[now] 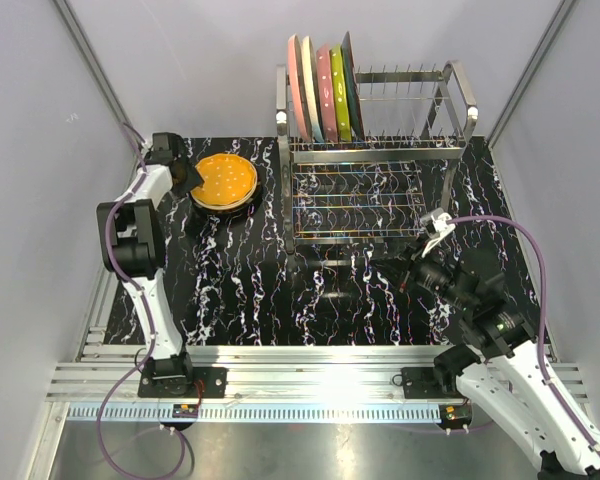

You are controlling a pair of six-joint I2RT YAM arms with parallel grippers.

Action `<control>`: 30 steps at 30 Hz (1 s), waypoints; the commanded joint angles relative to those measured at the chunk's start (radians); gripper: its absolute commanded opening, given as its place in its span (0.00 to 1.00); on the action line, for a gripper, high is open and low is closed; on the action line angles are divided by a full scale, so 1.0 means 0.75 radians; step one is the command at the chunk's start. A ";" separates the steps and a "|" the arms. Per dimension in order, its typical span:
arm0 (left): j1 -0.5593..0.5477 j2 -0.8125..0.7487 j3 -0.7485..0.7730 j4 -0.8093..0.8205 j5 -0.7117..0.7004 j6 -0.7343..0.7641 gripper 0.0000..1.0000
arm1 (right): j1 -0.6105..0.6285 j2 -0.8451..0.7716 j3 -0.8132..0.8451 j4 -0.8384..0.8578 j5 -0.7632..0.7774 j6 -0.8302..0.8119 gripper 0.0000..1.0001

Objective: Load the plates into the dish rack
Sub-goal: Grab a plate with the left arm

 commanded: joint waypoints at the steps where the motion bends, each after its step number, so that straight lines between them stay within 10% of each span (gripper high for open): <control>1: 0.010 0.028 0.067 0.039 0.021 0.011 0.49 | 0.012 0.020 0.031 0.014 0.006 0.002 0.22; 9: 0.016 -0.010 0.040 0.033 0.021 0.027 0.01 | 0.025 0.042 0.035 0.012 0.027 -0.006 0.22; 30: 0.020 -0.391 -0.348 0.015 0.136 -0.026 0.01 | 0.231 0.130 0.041 0.020 0.082 -0.014 0.35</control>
